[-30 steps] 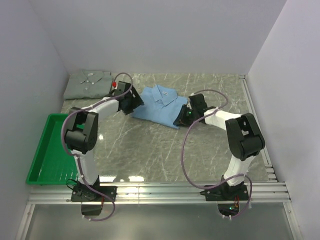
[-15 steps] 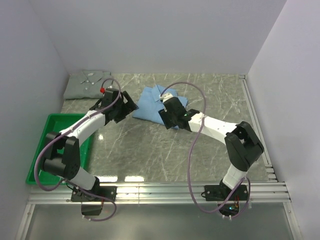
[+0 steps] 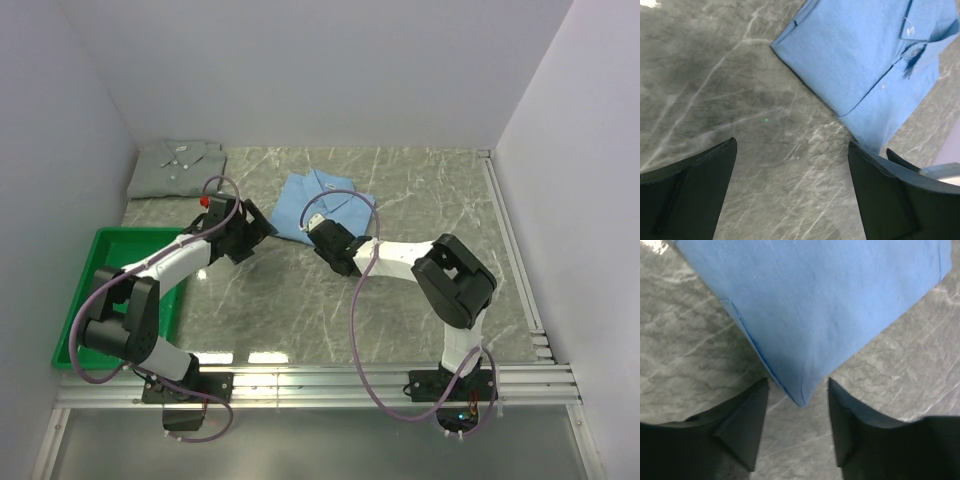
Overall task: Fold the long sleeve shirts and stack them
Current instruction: Neatly place the folded shirt to the corner
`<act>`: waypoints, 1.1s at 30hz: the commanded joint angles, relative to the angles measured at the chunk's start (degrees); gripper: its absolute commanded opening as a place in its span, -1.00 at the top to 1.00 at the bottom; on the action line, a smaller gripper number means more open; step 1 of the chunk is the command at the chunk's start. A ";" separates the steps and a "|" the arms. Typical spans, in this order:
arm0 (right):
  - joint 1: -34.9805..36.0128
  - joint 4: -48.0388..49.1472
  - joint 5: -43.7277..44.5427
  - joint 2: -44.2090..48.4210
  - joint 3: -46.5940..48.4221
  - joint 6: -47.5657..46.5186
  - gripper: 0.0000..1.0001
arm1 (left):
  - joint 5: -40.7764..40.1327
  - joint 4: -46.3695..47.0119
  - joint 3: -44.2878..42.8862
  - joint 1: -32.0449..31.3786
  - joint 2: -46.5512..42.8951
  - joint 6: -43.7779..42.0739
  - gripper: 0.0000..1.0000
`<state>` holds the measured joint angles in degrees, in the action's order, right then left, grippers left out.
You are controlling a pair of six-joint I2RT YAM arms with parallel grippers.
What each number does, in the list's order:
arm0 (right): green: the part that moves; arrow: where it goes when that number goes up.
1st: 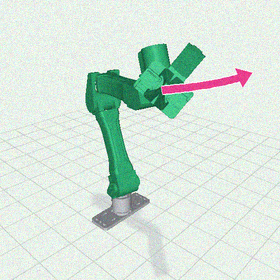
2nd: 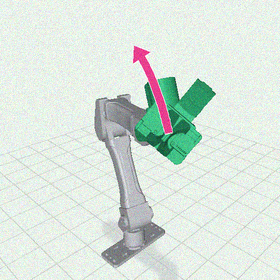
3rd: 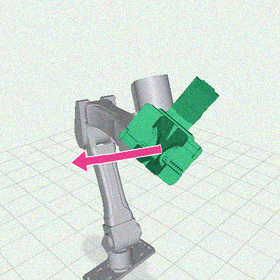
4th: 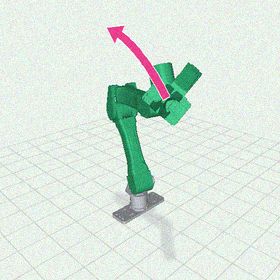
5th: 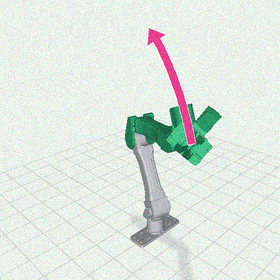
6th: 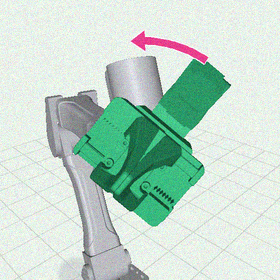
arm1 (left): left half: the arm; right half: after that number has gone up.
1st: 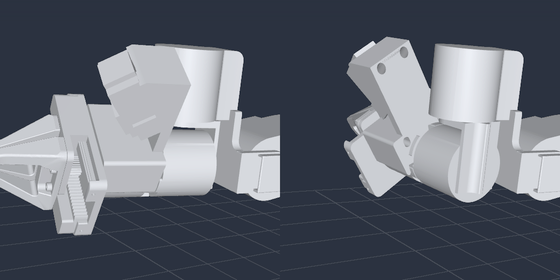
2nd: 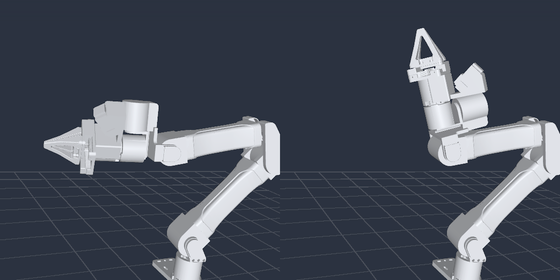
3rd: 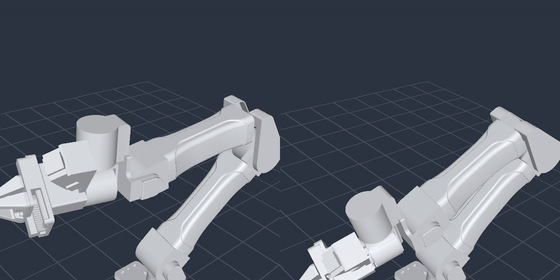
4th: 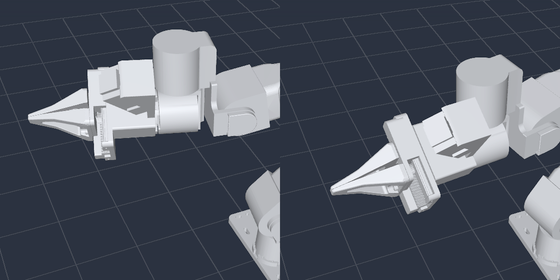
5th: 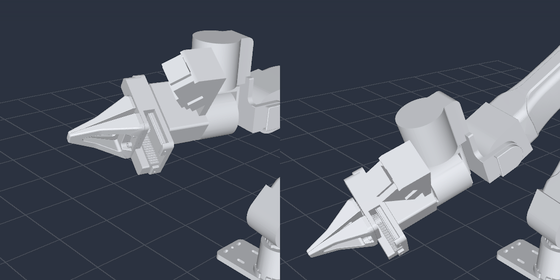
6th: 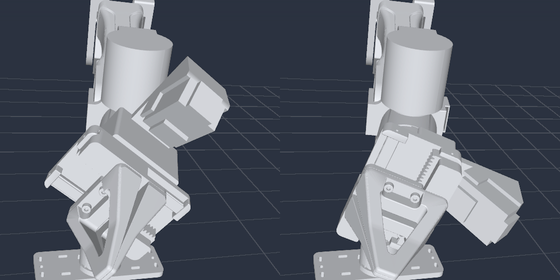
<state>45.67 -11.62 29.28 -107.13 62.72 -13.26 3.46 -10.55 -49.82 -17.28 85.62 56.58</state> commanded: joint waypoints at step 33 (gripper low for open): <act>-0.05 -1.74 -20.93 3.15 7.51 11.67 1.00 | -1.44 32.16 4.03 -8.21 16.94 24.45 -0.99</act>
<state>45.65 -13.76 10.24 -106.65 67.61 -3.25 4.47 18.41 -46.70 -24.64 101.34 78.59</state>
